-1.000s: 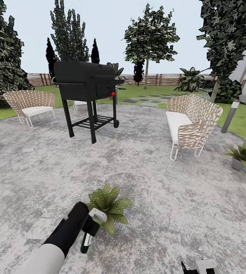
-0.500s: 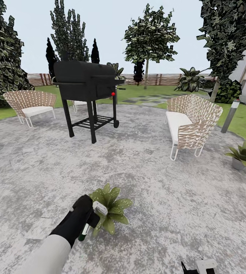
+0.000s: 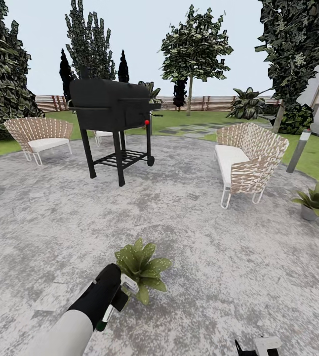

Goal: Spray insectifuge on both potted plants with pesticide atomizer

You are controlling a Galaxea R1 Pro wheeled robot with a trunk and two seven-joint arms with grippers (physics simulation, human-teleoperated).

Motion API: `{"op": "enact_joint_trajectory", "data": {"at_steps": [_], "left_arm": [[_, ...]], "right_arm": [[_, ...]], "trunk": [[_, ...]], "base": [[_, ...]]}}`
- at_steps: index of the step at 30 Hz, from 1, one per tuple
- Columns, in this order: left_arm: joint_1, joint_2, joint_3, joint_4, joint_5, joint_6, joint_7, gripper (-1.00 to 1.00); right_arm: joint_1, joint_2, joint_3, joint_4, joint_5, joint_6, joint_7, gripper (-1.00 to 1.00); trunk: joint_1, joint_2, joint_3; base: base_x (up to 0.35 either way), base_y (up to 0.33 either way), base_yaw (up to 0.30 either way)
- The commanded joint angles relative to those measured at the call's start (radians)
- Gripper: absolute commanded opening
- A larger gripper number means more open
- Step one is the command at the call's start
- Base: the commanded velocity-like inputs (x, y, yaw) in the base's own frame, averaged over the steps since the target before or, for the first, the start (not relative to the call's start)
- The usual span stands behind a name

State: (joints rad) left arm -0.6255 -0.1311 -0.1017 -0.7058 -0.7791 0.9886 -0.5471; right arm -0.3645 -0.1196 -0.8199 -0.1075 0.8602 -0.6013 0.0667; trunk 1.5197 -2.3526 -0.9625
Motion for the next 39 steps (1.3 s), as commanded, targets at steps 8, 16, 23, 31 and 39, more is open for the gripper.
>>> {"op": "enact_joint_trajectory", "data": {"at_steps": [8, 16, 23, 31, 39], "left_arm": [[0.000, 0.003, -0.001, -0.002, -0.001, -0.038, -0.009, -1.00], [0.008, 0.006, -0.002, 0.000, -0.008, -0.048, -0.009, -1.00], [0.024, 0.008, -0.003, -0.012, -0.005, -0.049, -0.008, -1.00], [0.024, 0.021, 0.027, -0.017, -0.005, -0.049, -0.008, -1.00], [0.054, 0.036, 0.037, -0.003, -0.013, -0.053, -0.008, -1.00]], "right_arm": [[-0.001, 0.000, -0.008, 0.000, 0.002, -0.003, 0.007, 1.00], [-0.001, 0.000, -0.008, 0.000, 0.002, -0.003, 0.005, 1.00], [-0.001, 0.000, -0.008, 0.000, 0.002, -0.003, 0.005, 1.00], [-0.001, 0.000, -0.008, 0.000, 0.002, -0.003, 0.005, 1.00], [-0.001, 0.000, -0.008, 0.000, 0.002, -0.003, 0.005, 1.00]], "trunk": [[0.000, 0.000, -0.001], [0.000, 0.000, -0.001], [0.000, 0.000, -0.001], [0.000, 0.000, -0.001], [0.000, 0.000, -0.001]], "base": [[0.000, 0.000, 0.000], [0.201, 0.000, 0.000], [0.014, 0.000, 0.000], [0.000, 0.000, 0.000], [0.000, 0.000, 0.000]]}}
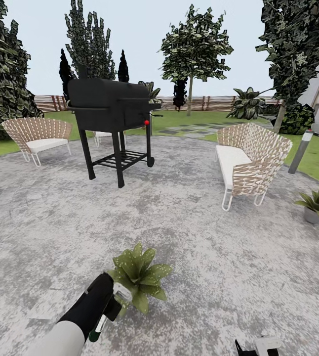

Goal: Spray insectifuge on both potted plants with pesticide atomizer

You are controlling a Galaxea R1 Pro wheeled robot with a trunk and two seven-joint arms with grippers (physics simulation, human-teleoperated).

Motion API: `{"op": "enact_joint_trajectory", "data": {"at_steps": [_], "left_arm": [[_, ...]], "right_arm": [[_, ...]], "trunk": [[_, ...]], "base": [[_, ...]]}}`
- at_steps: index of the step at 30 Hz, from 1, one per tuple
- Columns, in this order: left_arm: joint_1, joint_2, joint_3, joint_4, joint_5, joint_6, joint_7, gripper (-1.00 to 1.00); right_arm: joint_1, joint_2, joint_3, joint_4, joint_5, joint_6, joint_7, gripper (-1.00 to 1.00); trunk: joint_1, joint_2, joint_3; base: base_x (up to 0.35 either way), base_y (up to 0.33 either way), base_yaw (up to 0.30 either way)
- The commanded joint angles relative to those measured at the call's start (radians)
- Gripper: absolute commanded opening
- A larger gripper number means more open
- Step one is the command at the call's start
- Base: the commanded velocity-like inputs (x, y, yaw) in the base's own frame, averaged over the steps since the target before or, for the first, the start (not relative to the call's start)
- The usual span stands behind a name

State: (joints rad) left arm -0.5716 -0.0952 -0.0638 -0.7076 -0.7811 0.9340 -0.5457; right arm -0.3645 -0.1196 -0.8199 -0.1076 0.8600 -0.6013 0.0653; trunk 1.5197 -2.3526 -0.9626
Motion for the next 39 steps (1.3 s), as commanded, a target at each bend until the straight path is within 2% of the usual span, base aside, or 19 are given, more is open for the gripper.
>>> {"op": "enact_joint_trajectory", "data": {"at_steps": [1, 11, 22, 30, 37, 39], "left_arm": [[0.001, 0.000, -0.002, -0.001, -0.011, 0.002, -0.010, -1.00], [-0.009, -0.010, 0.000, -0.064, -0.003, 0.006, -0.010, -1.00], [0.040, 0.000, -0.004, -0.042, -0.012, 0.002, -0.010, -1.00], [0.041, -0.017, -0.016, -0.026, -0.009, 0.003, -0.010, -1.00], [0.058, 0.020, -0.013, -0.024, -0.009, 0.003, -0.010, -1.00], [0.059, 0.017, -0.015, -0.028, -0.007, 0.003, -0.009, -1.00]], "right_arm": [[-0.001, 0.000, -0.008, 0.000, 0.002, -0.003, 0.007, 1.00], [-0.001, 0.000, -0.008, 0.000, 0.002, -0.003, 0.007, 1.00], [-0.001, 0.000, -0.008, 0.000, 0.002, -0.003, 0.007, 1.00], [-0.001, 0.000, -0.008, 0.000, 0.002, -0.003, 0.007, 1.00], [-0.001, 0.000, -0.008, 0.000, 0.002, -0.003, 0.007, 1.00], [-0.001, 0.000, -0.008, 0.000, 0.002, -0.003, 0.007, 1.00]], "trunk": [[0.000, 0.000, -0.001], [0.000, 0.000, -0.001], [0.000, 0.000, -0.001], [0.000, 0.000, -0.001], [0.000, 0.000, -0.001], [0.000, 0.000, -0.001]], "base": [[0.000, 0.000, 0.000], [0.000, 0.000, 0.000], [0.000, 0.000, 0.000], [0.000, 0.000, 0.000], [0.000, 0.000, 0.000], [0.000, 0.000, 0.000]]}}
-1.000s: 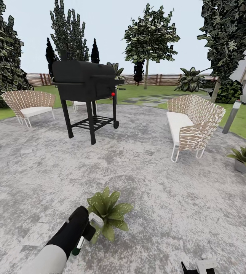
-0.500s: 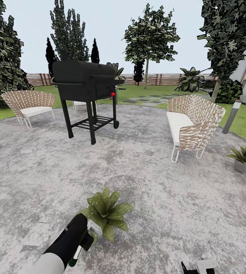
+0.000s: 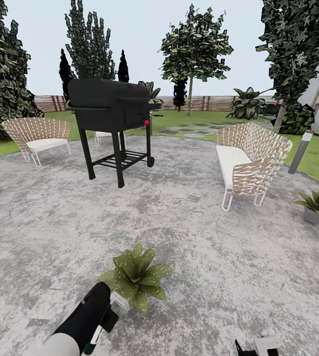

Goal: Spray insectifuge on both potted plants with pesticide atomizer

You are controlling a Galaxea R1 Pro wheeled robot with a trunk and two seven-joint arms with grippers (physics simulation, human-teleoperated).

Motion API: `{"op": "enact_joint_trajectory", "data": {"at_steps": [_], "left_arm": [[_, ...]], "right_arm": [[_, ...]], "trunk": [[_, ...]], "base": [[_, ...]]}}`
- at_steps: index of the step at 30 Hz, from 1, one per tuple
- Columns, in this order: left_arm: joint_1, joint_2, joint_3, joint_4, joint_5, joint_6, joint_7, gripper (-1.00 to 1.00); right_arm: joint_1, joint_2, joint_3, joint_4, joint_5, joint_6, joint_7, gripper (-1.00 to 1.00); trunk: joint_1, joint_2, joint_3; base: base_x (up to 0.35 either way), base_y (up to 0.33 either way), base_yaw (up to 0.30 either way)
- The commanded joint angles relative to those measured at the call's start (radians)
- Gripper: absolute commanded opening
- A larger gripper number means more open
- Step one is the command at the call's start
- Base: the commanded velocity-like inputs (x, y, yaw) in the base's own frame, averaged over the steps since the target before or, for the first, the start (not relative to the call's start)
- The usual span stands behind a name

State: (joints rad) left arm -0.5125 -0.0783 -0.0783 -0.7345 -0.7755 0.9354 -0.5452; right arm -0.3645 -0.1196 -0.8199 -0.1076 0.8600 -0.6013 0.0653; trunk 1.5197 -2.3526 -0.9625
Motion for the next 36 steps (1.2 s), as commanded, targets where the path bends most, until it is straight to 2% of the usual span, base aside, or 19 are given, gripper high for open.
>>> {"op": "enact_joint_trajectory", "data": {"at_steps": [1, 7, 12, 14, 17, 21, 23, 26, 29, 36], "left_arm": [[-0.003, -0.004, -0.002, -0.003, -0.012, 0.002, -0.009, -1.00], [-0.011, -0.026, 0.001, -0.019, -0.006, 0.003, 0.041, -1.00], [-0.009, -0.020, 0.007, -0.031, -0.007, 0.003, 0.047, -1.00], [-0.005, -0.011, 0.031, -0.032, -0.008, 0.002, 0.047, -1.00], [-0.002, -0.011, 0.068, -0.032, -0.007, -0.004, 0.047, -1.00], [-0.001, -0.037, 0.079, -0.032, -0.005, -0.080, 0.051, -1.00], [-0.002, -0.050, 0.079, -0.033, -0.004, -0.098, 0.054, -1.00], [-0.002, -0.055, 0.080, -0.039, 0.002, -0.104, 0.053, -1.00], [-0.001, -0.048, 0.083, -0.050, 0.041, -0.107, 0.053, -1.00], [0.001, -0.023, 0.080, -0.054, 0.046, -0.108, 0.051, -1.00]], "right_arm": [[-0.001, 0.000, -0.008, 0.000, 0.002, -0.003, 0.007, 1.00], [-0.001, 0.000, -0.008, 0.000, 0.002, -0.003, 0.007, 1.00], [-0.001, 0.000, -0.008, -0.001, 0.002, -0.003, 0.007, 1.00], [-0.001, 0.000, -0.008, -0.001, 0.002, -0.003, 0.007, 1.00], [-0.001, 0.000, -0.008, -0.001, 0.002, -0.003, 0.007, 1.00], [-0.001, 0.000, -0.008, -0.001, 0.002, -0.003, 0.007, 1.00], [-0.001, 0.000, -0.008, 0.000, 0.002, -0.003, 0.007, 1.00], [-0.001, 0.000, -0.008, 0.000, 0.002, -0.003, 0.007, 1.00], [-0.001, 0.000, -0.008, 0.000, 0.002, -0.003, 0.007, 1.00], [-0.001, 0.000, -0.008, 0.000, 0.002, -0.003, 0.007, 1.00]], "trunk": [[0.000, 0.000, -0.001], [0.000, 0.000, -0.001], [0.000, 0.000, -0.001], [0.000, 0.000, -0.001], [0.000, 0.000, -0.001], [0.000, 0.000, -0.001], [0.000, 0.000, -0.001], [0.000, 0.000, -0.001], [0.000, 0.000, -0.001], [0.000, 0.000, -0.001]], "base": [[0.000, 0.000, 0.000], [0.000, 0.000, 0.000], [0.000, 0.000, 0.000], [0.000, 0.000, 0.000], [0.000, 0.000, 0.000], [0.000, 0.000, 0.000], [0.000, 0.000, 0.000], [0.000, 0.000, 0.000], [0.000, 0.000, 0.000], [0.000, 0.000, 0.000]]}}
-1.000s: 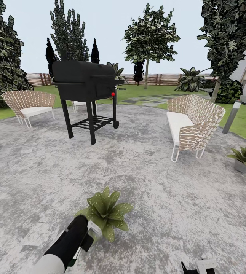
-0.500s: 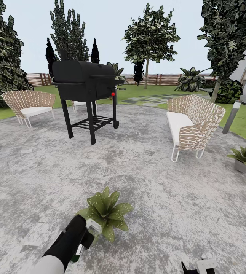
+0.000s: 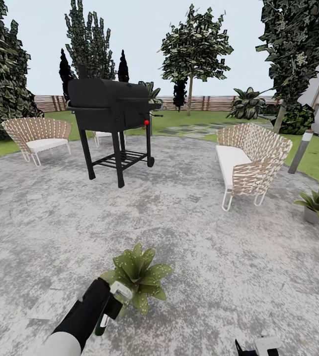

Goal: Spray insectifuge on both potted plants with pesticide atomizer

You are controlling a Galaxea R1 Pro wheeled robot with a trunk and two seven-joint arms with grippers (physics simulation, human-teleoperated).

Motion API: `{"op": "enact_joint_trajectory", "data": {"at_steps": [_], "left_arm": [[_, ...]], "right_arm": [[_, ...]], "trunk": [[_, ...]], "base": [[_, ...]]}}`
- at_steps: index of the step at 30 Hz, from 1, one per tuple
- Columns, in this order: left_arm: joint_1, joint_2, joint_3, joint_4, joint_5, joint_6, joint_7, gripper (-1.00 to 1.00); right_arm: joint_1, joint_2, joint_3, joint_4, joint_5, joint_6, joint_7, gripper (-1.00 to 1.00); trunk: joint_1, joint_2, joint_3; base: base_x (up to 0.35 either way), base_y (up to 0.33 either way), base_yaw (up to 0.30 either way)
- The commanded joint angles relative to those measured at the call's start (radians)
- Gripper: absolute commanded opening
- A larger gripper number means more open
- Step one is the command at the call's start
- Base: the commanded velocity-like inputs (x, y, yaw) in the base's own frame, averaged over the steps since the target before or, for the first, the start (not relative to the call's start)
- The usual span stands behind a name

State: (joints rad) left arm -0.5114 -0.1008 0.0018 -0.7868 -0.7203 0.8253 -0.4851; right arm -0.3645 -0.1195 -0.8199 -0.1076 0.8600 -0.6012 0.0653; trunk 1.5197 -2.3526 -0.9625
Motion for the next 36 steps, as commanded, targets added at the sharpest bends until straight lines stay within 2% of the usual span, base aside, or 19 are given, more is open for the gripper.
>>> {"op": "enact_joint_trajectory", "data": {"at_steps": [1, 12, 21, 26, 27, 29, 30, 31, 33, 34, 35, 36], "left_arm": [[0.000, 0.001, 0.000, 0.000, -0.009, 0.002, -0.012, -1.00], [0.000, -0.002, -0.005, 0.003, -0.006, -0.003, -0.009, -1.00], [-0.001, -0.002, 0.002, -0.001, -0.005, -0.002, -0.010, -1.00], [-0.013, 0.003, -0.002, -0.025, -0.007, 0.000, -0.033, -1.00], [-0.031, 0.022, -0.008, -0.035, -0.017, 0.005, -0.077, -1.00], [-0.117, 0.063, -0.012, -0.039, -0.040, 0.011, -0.165, -1.00], [-0.147, 0.075, -0.013, -0.036, -0.046, 0.012, -0.198, -1.00], [-0.191, 0.091, -0.014, -0.033, -0.056, 0.013, -0.257, -1.00], [-0.241, 0.106, -0.025, -0.029, -0.094, 0.014, -0.346, -1.00], [-0.263, 0.108, -0.054, -0.027, -0.146, 0.017, -0.397, -1.00], [-0.274, 0.108, -0.071, -0.026, -0.177, 0.018, -0.428, -1.00], [-0.285, 0.108, -0.089, -0.024, -0.222, 0.021, -0.486, -1.00]], "right_arm": [[-0.001, 0.000, -0.008, 0.000, 0.002, -0.003, 0.007, 1.00], [-0.001, 0.000, -0.008, 0.000, 0.002, -0.003, 0.007, 1.00], [-0.001, 0.000, -0.008, 0.000, 0.002, -0.003, 0.007, 1.00], [-0.001, 0.000, -0.008, 0.000, 0.002, -0.003, 0.007, 1.00], [-0.001, 0.000, -0.008, 0.000, 0.002, -0.003, 0.007, 1.00], [-0.001, 0.000, -0.008, 0.000, 0.002, -0.003, 0.007, 1.00], [-0.001, 0.000, -0.008, 0.000, 0.002, -0.003, 0.007, 1.00], [-0.001, 0.000, -0.008, 0.000, 0.002, -0.003, 0.007, 1.00], [-0.001, 0.000, -0.008, 0.000, 0.002, -0.003, 0.007, 1.00], [-0.001, 0.000, -0.008, 0.000, 0.002, -0.003, 0.007, 1.00], [-0.001, 0.000, -0.008, 0.000, 0.002, -0.003, 0.007, 1.00], [-0.001, 0.000, -0.008, 0.000, 0.002, -0.003, 0.007, 1.00]], "trunk": [[0.000, 0.000, -0.001], [0.000, 0.000, -0.001], [0.000, 0.000, -0.001], [0.000, 0.000, -0.001], [0.000, 0.000, -0.001], [0.000, 0.000, -0.001], [0.000, 0.000, -0.001], [0.000, 0.000, -0.001], [0.000, 0.000, -0.001], [0.000, 0.000, -0.001], [0.000, 0.000, -0.001], [0.000, 0.000, -0.001]], "base": [[0.000, 0.000, 0.000], [-0.062, 0.005, 0.000], [-0.207, 0.199, 0.000], [-0.102, 0.096, 0.000], [-0.007, 0.006, 0.000], [-0.002, 0.002, 0.000], [0.000, 0.000, 0.000], [0.000, 0.000, 0.000], [0.000, 0.000, 0.000], [0.000, 0.000, 0.000], [0.000, 0.000, 0.000], [0.000, 0.000, 0.000]]}}
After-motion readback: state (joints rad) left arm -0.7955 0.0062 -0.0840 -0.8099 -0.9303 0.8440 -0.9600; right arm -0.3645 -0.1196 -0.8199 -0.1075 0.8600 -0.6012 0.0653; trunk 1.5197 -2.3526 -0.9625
